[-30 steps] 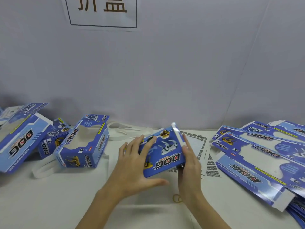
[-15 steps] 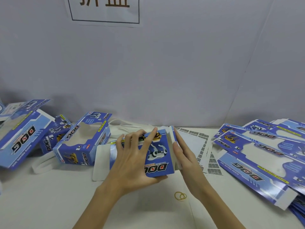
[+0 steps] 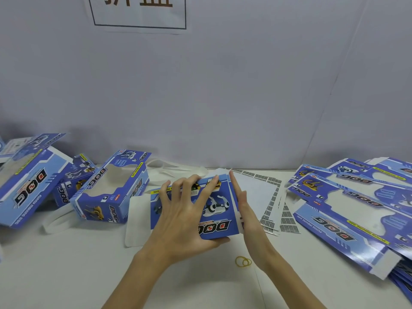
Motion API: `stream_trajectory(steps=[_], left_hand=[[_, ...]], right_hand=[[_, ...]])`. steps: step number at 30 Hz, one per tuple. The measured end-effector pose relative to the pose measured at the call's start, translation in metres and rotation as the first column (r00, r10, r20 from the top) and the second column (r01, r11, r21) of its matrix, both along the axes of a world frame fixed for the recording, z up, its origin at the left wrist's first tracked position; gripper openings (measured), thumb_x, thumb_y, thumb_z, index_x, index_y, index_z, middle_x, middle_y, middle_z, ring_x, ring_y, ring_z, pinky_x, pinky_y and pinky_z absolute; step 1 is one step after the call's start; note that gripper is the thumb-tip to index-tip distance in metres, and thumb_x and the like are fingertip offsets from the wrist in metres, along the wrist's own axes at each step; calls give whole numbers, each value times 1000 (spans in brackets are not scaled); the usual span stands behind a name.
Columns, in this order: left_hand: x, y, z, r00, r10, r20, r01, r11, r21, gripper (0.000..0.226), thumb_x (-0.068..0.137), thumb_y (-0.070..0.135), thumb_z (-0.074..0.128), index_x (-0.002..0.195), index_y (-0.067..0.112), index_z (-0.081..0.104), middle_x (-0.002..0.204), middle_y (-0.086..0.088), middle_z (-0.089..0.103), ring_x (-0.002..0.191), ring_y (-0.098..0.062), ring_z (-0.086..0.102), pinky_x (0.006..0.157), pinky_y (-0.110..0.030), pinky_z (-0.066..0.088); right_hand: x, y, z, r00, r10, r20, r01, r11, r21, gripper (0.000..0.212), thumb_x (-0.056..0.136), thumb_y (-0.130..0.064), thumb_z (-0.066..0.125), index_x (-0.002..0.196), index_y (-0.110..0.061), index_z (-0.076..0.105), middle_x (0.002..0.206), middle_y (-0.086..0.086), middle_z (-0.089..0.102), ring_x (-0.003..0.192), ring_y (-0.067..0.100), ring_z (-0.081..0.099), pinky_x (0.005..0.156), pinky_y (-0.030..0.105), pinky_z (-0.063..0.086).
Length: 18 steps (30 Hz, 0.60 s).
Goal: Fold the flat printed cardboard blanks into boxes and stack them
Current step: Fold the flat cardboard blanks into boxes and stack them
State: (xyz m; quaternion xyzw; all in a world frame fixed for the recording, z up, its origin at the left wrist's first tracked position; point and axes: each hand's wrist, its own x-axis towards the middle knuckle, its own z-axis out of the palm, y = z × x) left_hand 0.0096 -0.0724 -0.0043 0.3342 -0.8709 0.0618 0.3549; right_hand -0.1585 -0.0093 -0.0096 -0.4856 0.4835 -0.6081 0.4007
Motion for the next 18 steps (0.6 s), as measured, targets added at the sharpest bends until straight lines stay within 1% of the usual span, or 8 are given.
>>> stream_trajectory(steps=[1, 2, 4, 7, 9, 12, 15, 18], left_hand=[[-1, 0, -1, 1000, -3, 5, 3, 1000, -3, 117, 68, 94, 57, 163, 34, 25, 151, -3, 35, 141, -28, 35, 115, -64, 29], [-1, 1, -1, 1000, -6, 9, 6, 1000, -9, 117, 68, 95, 56, 163, 34, 25, 151, -3, 35, 141, -28, 36, 115, -63, 30], [-4, 3, -2, 1000, -7, 20, 7, 1000, -19, 117, 69, 96, 55, 163, 34, 26, 151, -3, 36, 140, -28, 37, 114, -61, 30], [-6, 5, -4, 999, 16, 30, -15, 999, -34, 116, 69, 97, 53, 163, 34, 27, 151, -3, 37, 140, -29, 38, 115, -61, 28], [-5, 3, -4, 997, 34, 65, -32, 999, -37, 115, 69, 97, 51, 163, 34, 25, 151, -5, 38, 140, -30, 39, 115, -64, 27], [-3, 1, -3, 988, 51, 144, -45, 998, -50, 113, 69, 95, 51, 162, 35, 30, 153, -6, 40, 142, -32, 40, 117, -68, 23], [-7, 1, -2, 985, 73, 159, -55, 992, -116, 103, 73, 92, 53, 158, 34, 41, 159, -6, 42, 147, -34, 39, 118, -72, 15], [-13, 5, 3, 991, 109, 80, -91, 975, -204, 80, 85, 78, 59, 146, 26, 58, 157, -9, 46, 146, -34, 43, 119, -67, 20]], right_hand=[[-1, 0, 1, 1000, -5, -6, 5, 1000, 3, 86, 81, -89, 51, 156, -47, 39, 127, -22, 72, 115, 10, 73, 78, 22, 62], [-1, -1, 1, 1000, -3, -20, 2, 1000, -10, 75, 86, -84, 49, 153, -55, 36, 125, -28, 71, 116, 7, 72, 78, 22, 62], [0, 0, 2, 999, 35, -32, -36, 999, -14, 53, 96, -66, 46, 147, -66, 32, 129, -35, 65, 121, 1, 68, 82, 22, 61], [1, -1, -4, 998, 58, -35, -57, 998, 8, 56, 96, -64, 45, 148, -70, 27, 148, -25, 53, 127, 0, 64, 89, 24, 60], [1, 0, -6, 993, 112, -44, -111, 993, 28, 63, 95, -64, 49, 150, -70, 19, 152, -25, 46, 126, -3, 63, 89, 21, 59], [-9, -1, -8, 976, 215, -41, -213, 975, 62, 69, 106, -44, 57, 158, -61, 14, 148, -20, 58, 128, 6, 65, 93, 23, 58], [-23, -6, -1, 992, 129, 8, -130, 986, 103, 75, 103, -25, 69, 154, -62, 29, 132, -3, 73, 116, 24, 74, 93, 41, 62], [-34, -12, 3, 981, -26, 192, 13, 998, 67, 67, 92, -19, 81, 138, -52, 46, 121, 6, 78, 104, 33, 78, 76, 48, 65]])
